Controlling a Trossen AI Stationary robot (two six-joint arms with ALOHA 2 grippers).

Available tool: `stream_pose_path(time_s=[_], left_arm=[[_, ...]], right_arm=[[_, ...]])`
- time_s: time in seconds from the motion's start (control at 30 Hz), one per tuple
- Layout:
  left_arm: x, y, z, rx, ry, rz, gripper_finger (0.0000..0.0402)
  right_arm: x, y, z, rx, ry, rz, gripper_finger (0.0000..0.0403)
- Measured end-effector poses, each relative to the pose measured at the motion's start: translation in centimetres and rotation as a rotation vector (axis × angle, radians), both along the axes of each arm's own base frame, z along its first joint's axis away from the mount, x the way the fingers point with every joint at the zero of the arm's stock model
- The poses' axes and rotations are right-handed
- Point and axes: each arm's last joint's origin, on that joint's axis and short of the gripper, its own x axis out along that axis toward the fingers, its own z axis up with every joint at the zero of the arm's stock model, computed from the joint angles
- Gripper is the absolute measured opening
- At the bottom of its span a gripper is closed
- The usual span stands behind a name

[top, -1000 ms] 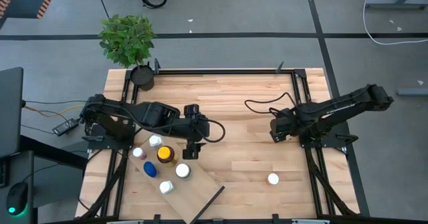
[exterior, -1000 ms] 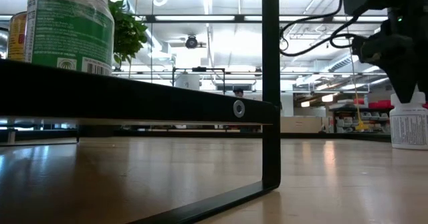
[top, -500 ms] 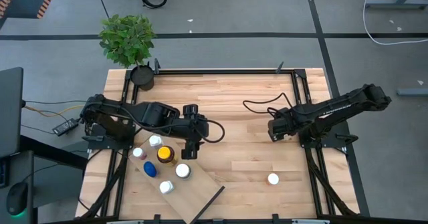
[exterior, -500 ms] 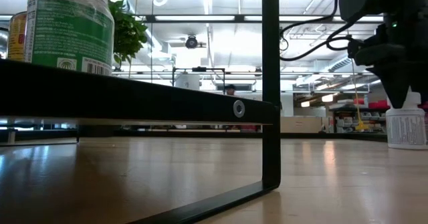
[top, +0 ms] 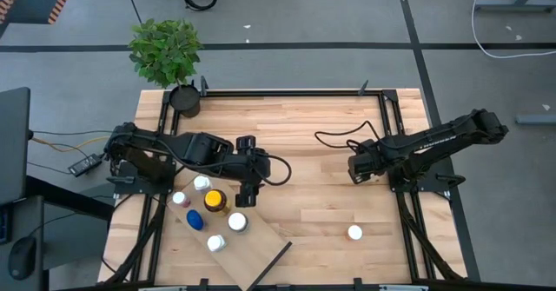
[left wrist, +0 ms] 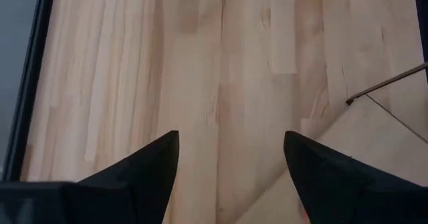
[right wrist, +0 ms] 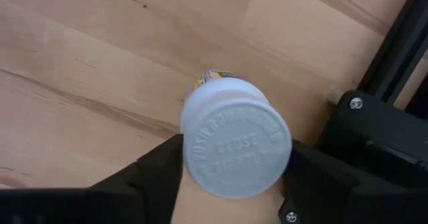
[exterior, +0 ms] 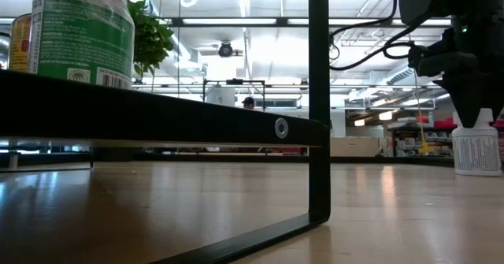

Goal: Pick and place medicine bottles onto shelf by color
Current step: Move the white pill bottle to the middle of the table

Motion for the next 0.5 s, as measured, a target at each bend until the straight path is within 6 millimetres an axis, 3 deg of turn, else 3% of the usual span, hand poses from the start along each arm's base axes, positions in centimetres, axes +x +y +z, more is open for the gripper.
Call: stream_pose_path(time_s=[0.1,0.5], left_arm=[[-0.2,0.0,-0.1,-0.019,0.013,0.038,0.0271],[0.0,0.0,0.0,-0.114,-0.051,0.219,0.0234]], right_arm=[[0.0,0.0,0.0,-0.002,0.000,0.013,0.0206],[1.2,0.2,0.4,0.022,-0.111,0.087,0.0218]])
